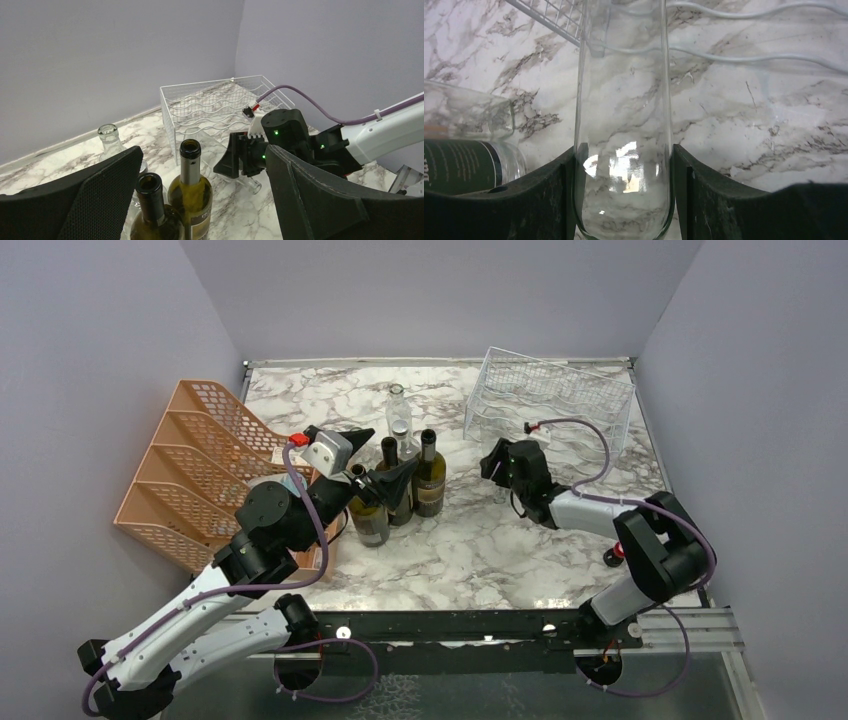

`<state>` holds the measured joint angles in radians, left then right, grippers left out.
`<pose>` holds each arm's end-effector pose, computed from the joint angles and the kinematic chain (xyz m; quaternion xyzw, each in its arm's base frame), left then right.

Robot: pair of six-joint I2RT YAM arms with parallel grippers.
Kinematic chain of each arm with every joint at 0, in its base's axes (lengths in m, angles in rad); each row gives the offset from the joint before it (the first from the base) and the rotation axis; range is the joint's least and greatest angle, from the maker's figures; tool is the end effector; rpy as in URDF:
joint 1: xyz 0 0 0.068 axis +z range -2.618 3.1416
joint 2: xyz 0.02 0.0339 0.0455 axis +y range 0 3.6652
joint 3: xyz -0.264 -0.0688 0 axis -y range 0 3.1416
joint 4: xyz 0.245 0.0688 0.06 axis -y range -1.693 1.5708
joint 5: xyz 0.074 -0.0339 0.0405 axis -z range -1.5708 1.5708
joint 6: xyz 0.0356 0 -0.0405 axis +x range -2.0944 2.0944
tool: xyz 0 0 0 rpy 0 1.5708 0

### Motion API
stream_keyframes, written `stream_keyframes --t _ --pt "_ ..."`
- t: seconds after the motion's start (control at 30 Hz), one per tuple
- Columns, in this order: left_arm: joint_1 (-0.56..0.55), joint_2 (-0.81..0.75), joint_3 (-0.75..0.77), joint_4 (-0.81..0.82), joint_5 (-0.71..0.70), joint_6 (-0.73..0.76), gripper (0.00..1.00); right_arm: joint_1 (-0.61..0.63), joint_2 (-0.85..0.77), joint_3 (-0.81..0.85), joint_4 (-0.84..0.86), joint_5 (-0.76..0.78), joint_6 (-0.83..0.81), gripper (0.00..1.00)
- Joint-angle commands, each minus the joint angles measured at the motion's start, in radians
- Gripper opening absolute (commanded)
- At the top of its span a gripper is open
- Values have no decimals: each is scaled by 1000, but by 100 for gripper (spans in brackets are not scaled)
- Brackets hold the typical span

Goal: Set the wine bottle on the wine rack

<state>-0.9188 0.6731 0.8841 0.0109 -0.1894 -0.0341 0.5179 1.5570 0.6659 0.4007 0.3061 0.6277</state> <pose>0.0944 -0.1127 0.4120 0.1994 0.5934 -0.3041 0.7180 0.2766 0.1453 0.1738 0.1248 0.8420 0.1656 0.4980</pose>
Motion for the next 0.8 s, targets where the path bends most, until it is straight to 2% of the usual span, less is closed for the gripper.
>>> stream_keyframes --t 0.0,0.23,0.5,0.77 --pt "-3 -13 -14 21 -18 12 99 4 71 101 165 90 31 1" --pt "-3 13 -8 17 -24 22 99 4 198 175 236 171 105 1" --pt "-3 42 -3 5 -2 23 99 3 302 281 244 249 70 1" --pt "-3 41 -6 11 2 16 99 3 365 376 122 301 116 19"
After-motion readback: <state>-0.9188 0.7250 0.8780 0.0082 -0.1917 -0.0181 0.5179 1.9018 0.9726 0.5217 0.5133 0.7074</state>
